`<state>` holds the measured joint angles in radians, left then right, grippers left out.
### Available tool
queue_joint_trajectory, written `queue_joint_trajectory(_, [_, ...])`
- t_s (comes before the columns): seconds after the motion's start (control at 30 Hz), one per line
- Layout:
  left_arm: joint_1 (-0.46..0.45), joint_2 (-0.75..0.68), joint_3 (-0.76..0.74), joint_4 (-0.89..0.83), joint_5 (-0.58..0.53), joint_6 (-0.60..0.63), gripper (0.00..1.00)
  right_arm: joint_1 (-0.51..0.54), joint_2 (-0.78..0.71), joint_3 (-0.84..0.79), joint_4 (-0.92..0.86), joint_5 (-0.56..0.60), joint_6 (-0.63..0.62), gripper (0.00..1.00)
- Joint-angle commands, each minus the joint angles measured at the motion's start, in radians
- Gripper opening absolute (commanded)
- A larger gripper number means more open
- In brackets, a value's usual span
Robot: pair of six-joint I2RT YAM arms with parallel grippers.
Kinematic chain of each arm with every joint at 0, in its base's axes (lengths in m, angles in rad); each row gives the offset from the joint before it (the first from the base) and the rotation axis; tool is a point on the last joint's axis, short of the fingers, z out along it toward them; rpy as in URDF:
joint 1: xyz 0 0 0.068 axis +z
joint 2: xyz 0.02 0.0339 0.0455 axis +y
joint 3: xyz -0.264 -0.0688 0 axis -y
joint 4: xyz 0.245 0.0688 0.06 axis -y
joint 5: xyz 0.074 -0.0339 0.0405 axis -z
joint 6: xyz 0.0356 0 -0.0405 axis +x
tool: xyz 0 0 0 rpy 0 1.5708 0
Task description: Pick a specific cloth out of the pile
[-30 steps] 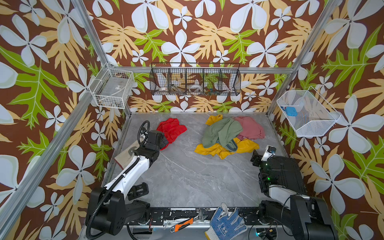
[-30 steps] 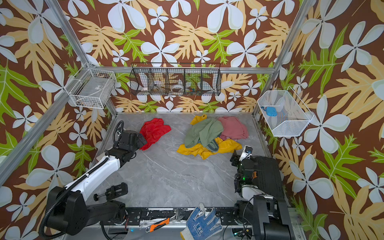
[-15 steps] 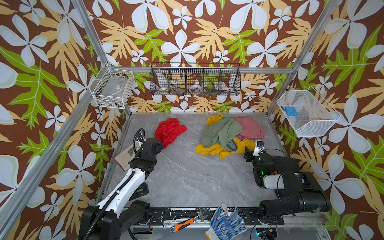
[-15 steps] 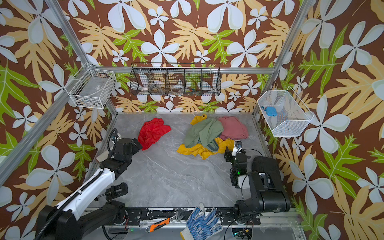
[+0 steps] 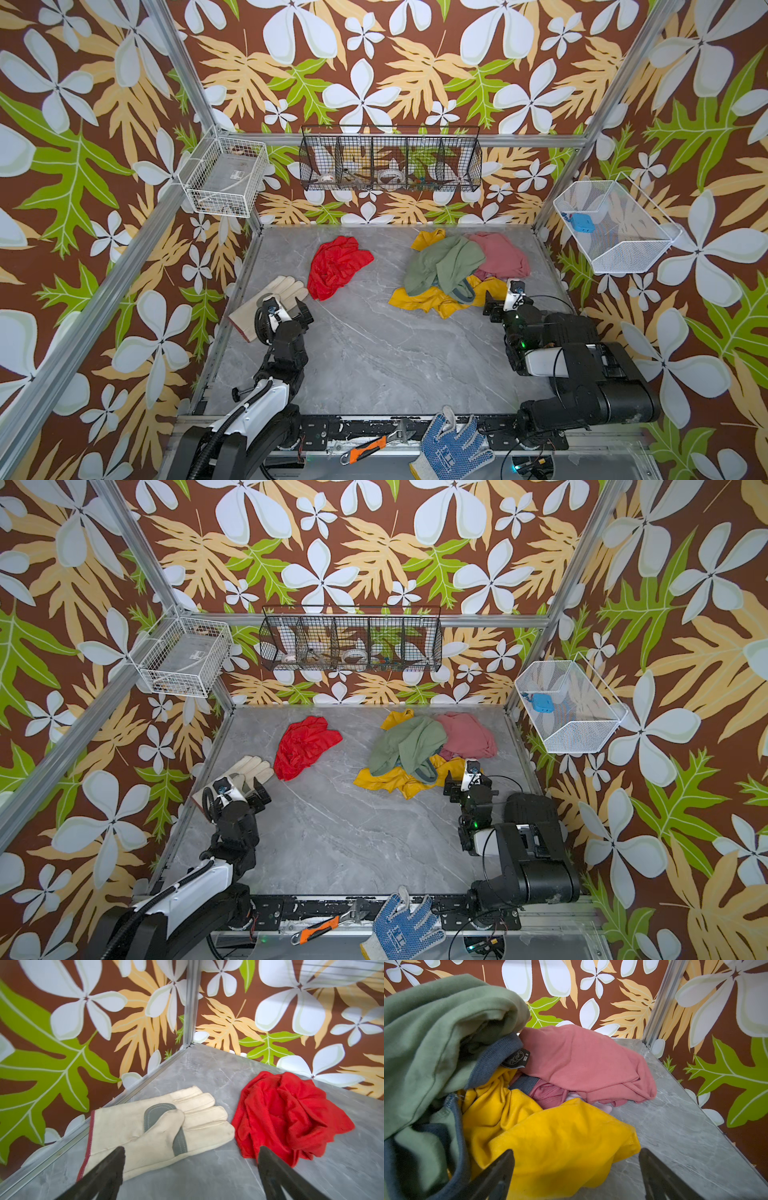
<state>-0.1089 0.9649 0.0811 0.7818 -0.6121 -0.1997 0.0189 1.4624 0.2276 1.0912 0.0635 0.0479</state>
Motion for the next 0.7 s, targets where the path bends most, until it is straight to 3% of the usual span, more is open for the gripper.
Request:
queue_joint_trajectory(0.0, [0.061, 0.057, -0.030, 0.309, 0.128, 0.015, 1.00, 0.001, -0.001, 0.003, 0.023, 0.014, -0.002, 0.94])
queue_joint_trajectory(0.1, [0.066, 0.143, -0.015, 0.369, 0.216, 0.032, 1.00, 0.001, -0.001, 0.003, 0.023, 0.013, -0.002, 1.00])
queue_joint_trajectory(0.37, [0.066, 0.409, 0.038, 0.546, 0.379, 0.084, 1.00, 0.001, -0.001, 0.003, 0.024, 0.014, -0.003, 1.00])
queue_joint_trajectory(0.43, [0.066, 0.379, 0.059, 0.448, 0.395, 0.080, 1.00, 0.001, -0.001, 0.003, 0.023, 0.014, -0.002, 1.00])
queue_joint_trajectory(0.5, [0.066, 0.409, 0.043, 0.535, 0.389, 0.089, 1.00, 0.001, 0.000, 0.003, 0.024, 0.014, -0.002, 1.00])
queue_joint_trajectory(0.57, [0.066, 0.385, 0.058, 0.459, 0.389, 0.086, 1.00, 0.001, 0.001, 0.004, 0.023, 0.015, -0.002, 0.99])
queue_joint_trajectory(0.67, [0.065, 0.401, 0.050, 0.505, 0.390, 0.086, 1.00, 0.001, 0.001, 0.004, 0.023, 0.014, -0.002, 0.99])
